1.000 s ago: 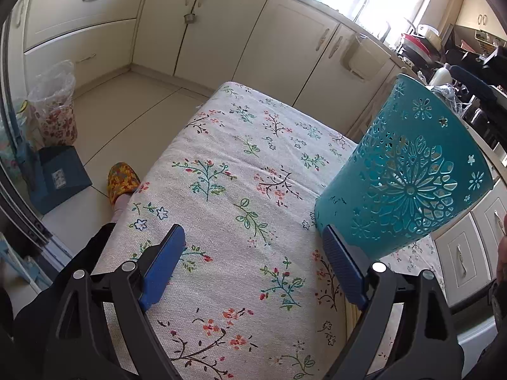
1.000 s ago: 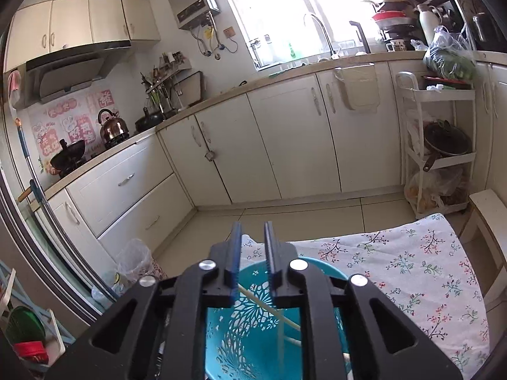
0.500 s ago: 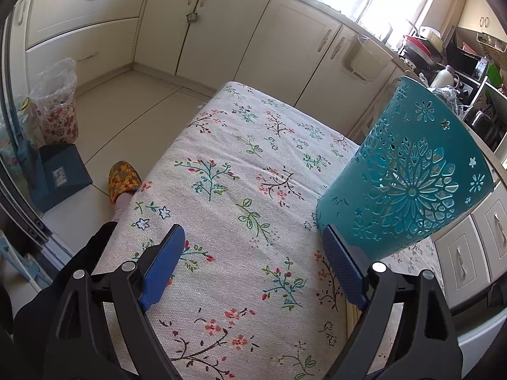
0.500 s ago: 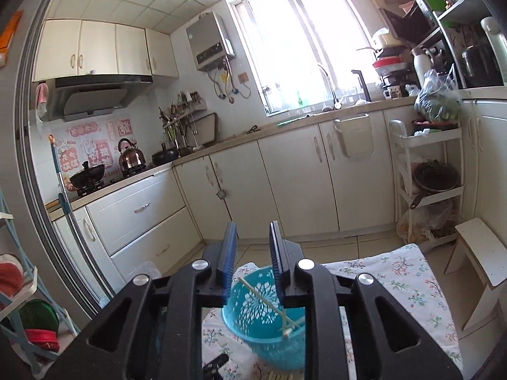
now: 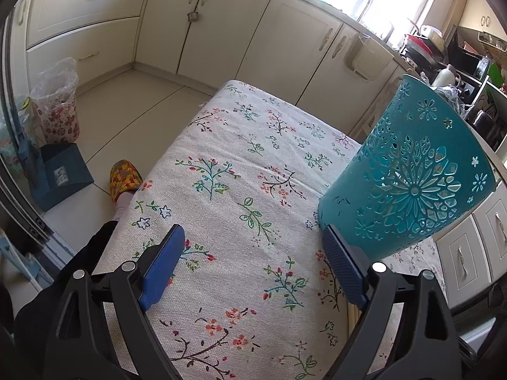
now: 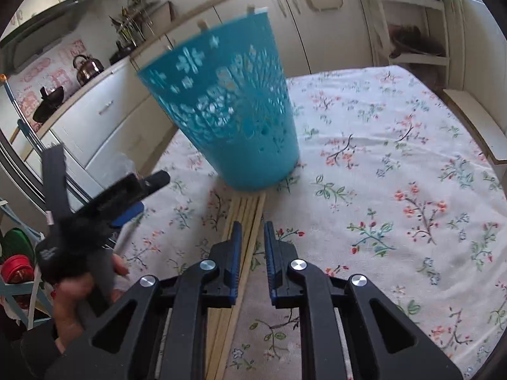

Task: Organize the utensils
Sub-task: 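Move the open right tool back down to the stick bundle, then grasp a wooden stick with the right tool while the left tool grasps another stick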

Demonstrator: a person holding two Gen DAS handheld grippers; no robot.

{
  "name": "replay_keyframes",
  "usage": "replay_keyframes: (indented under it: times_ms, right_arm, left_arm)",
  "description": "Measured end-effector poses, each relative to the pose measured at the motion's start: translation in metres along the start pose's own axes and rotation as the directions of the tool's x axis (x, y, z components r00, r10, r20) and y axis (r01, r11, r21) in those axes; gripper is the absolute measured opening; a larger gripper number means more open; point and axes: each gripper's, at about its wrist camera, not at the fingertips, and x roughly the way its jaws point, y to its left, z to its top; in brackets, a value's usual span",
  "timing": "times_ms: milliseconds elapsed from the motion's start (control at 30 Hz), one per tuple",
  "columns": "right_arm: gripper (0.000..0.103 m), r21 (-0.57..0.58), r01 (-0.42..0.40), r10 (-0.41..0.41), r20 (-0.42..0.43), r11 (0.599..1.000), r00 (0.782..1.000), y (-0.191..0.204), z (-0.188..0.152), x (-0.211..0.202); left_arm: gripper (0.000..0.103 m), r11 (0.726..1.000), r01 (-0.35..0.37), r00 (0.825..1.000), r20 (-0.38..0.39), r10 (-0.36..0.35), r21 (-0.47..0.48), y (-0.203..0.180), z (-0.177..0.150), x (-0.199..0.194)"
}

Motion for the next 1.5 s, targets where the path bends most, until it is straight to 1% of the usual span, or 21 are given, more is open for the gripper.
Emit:
replay_keyframes:
  times_ms: [133, 333, 433, 567, 700, 867, 933, 967, 1033, 1133, 1200, 1267, 1333, 1433, 1500]
  right_arm:
    - [0.015, -0.026, 0.037, -0.038, -0.037, 0.999, 0.999, 0.004, 0.000, 0.019]
    - [0.015, -0.067, 0.075, -0.080, -0.070, 0.995, 0.994, 0.007, -0.008, 0.032]
    - [0.015, -0.097, 0.104, -0.111, -0.063, 0.990, 0.992, 0.009, -0.010, 0.032]
    - [0.015, -0.138, 0.119, -0.128, -0.063, 0.983, 0.990, 0.011, -0.012, 0.033]
    - [0.009, -0.197, 0.133, -0.149, -0.068, 0.971, 0.986, 0.013, -0.016, 0.033]
    - [0.009, -0.194, 0.152, -0.168, -0.070, 0.969, 0.983, -0.001, -0.018, 0.022]
    - [0.009, -0.167, 0.155, -0.167, -0.061, 0.974, 0.984, -0.013, -0.017, 0.017]
    - [0.009, -0.152, 0.156, -0.167, -0.057, 0.976, 0.984, -0.019, -0.017, 0.015]
    - [0.009, -0.112, 0.143, -0.149, -0.047, 0.983, 0.988, -0.032, -0.016, 0.010]
    - [0.008, -0.082, 0.115, -0.118, -0.040, 0.990, 0.992, -0.039, -0.016, 0.009]
    - [0.008, -0.075, 0.107, -0.110, -0.039, 0.991, 0.993, -0.040, -0.016, 0.009]
    - [0.008, -0.065, 0.093, -0.096, -0.040, 0.994, 0.995, -0.043, -0.016, 0.008]
    - [0.008, -0.047, 0.073, -0.075, -0.041, 0.996, 0.996, -0.049, -0.016, 0.007]
    - [0.008, -0.032, 0.058, -0.059, -0.040, 0.998, 0.997, -0.052, -0.014, 0.007]
    - [0.008, -0.024, 0.050, -0.051, -0.040, 0.998, 0.998, -0.052, -0.014, 0.007]
  left_arm:
    - [0.084, 1.000, 0.000, 1.000, -0.001, 0.000, 0.002, -0.001, 0.000, 0.000]
    - [0.084, 1.000, 0.006, 1.000, 0.000, -0.006, 0.000, 0.000, 0.000, 0.001]
    - [0.084, 1.000, 0.009, 1.000, 0.000, -0.009, -0.003, 0.000, 0.000, 0.001]
    - [0.084, 1.000, 0.010, 1.000, 0.000, -0.010, -0.004, 0.000, 0.000, 0.001]
    - [0.084, 1.000, 0.010, 1.000, 0.000, -0.010, -0.006, 0.000, -0.001, 0.001]
    - [0.084, 1.000, 0.008, 1.000, -0.002, -0.008, 0.008, -0.003, -0.001, 0.000]
    - [0.084, 0.999, -0.001, 1.000, -0.027, 0.002, 0.043, -0.010, -0.002, 0.002]
    - [0.084, 0.997, -0.001, 0.998, -0.056, 0.006, 0.080, -0.016, -0.003, 0.003]
    - [0.084, 0.988, 0.021, 0.995, -0.103, -0.005, 0.152, -0.030, -0.010, 0.003]
    - [0.084, 0.969, 0.049, 0.989, -0.144, -0.014, 0.240, -0.050, -0.026, -0.001]
    - [0.084, 0.951, 0.041, 0.988, -0.154, 0.007, 0.308, -0.064, -0.036, -0.001]
    - [0.084, 0.938, 0.022, 0.988, -0.153, 0.033, 0.345, -0.072, -0.040, 0.000]
    - [0.084, 0.932, 0.008, 0.986, -0.160, 0.054, 0.363, -0.076, -0.042, 0.002]
    - [0.084, 0.916, -0.025, 0.979, -0.177, 0.105, 0.401, -0.084, -0.046, 0.007]
    - [0.084, 0.904, -0.049, 0.976, -0.174, 0.134, 0.425, -0.088, -0.048, 0.009]
